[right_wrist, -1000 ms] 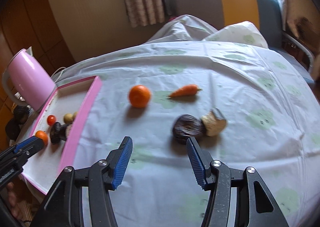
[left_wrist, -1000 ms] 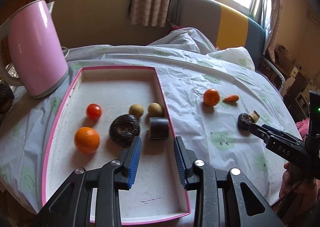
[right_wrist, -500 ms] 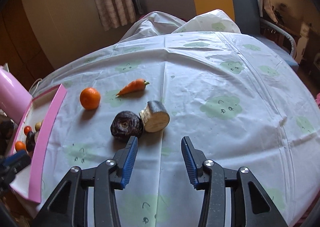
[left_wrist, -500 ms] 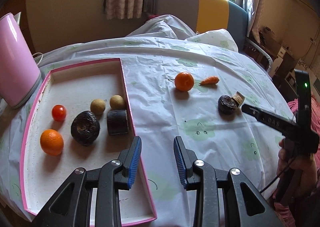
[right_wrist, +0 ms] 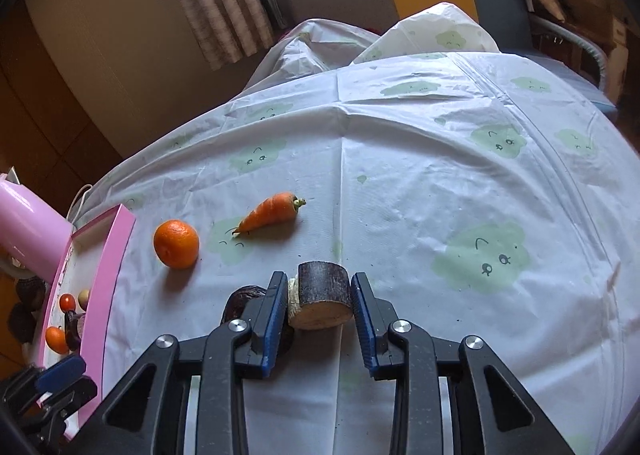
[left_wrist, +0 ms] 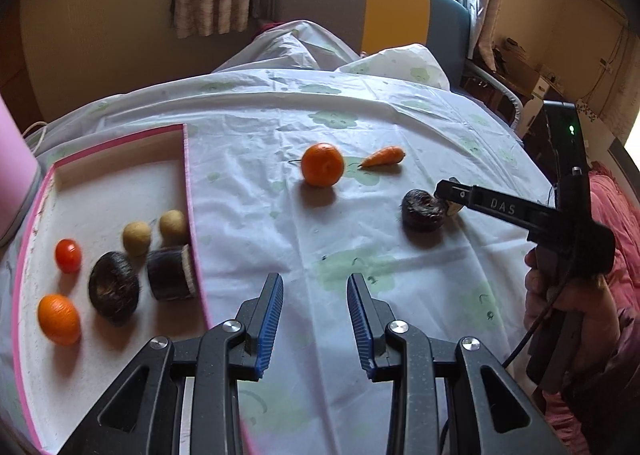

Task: Organize fruits
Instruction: 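Grasp the dark round beet with the left tool while the right tool holds the cylinder piece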

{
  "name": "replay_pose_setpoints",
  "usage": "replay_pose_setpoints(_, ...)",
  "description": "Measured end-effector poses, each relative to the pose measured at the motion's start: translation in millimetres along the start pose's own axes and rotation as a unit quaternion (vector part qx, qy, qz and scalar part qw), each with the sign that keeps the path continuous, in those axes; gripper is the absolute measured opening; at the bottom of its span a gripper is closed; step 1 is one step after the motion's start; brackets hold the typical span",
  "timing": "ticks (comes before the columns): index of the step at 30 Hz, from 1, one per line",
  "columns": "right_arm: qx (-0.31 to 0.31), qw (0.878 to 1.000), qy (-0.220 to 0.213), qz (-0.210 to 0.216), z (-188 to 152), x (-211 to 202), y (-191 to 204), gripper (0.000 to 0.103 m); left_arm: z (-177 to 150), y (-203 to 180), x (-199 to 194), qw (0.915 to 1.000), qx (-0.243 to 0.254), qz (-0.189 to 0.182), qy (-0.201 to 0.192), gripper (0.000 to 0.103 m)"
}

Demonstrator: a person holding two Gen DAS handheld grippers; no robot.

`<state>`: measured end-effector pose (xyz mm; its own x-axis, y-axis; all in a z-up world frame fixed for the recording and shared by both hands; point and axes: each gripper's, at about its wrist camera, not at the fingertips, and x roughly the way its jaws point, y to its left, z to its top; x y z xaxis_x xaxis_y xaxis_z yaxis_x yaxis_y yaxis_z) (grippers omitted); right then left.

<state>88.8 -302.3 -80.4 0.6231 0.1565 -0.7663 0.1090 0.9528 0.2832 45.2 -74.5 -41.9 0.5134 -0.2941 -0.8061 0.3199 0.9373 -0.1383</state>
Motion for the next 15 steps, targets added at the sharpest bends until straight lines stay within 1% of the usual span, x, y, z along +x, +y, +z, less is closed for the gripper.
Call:
replay_pose_setpoints(4, 0.006, 1.000, -0.008, -0.022, -1, -7, -15, 0.033, 10, -13, 13, 0.9999, 0.010, -0.011, 0.005, 0.033)
replay_pose_setpoints(7, -0.001, 0.999, -0.013, -0.050, -2, -11, -23, 0.033, 16, -23, 23, 0.9997, 0.014, -0.019, 0.011, 0.034)
replay_pose_setpoints(9, -0.006, 0.998, -0.016, -0.060, -3, -13, -27, 0.033, 19, -29, 29, 0.9995, 0.016, -0.023, 0.014, 0.034)
replay_pose_setpoints(11, -0.013, 0.998, -0.021, -0.064, -4, -14, -29, 0.033, 23, -37, 34, 0.9992, 0.018, -0.031, 0.017, 0.034)
replay_pose_setpoints(15, -0.016, 0.998, -0.033, -0.058, -6, -15, -32, 0.034, 30, -52, 42, 0.9985, 0.024, -0.046, 0.017, 0.040)
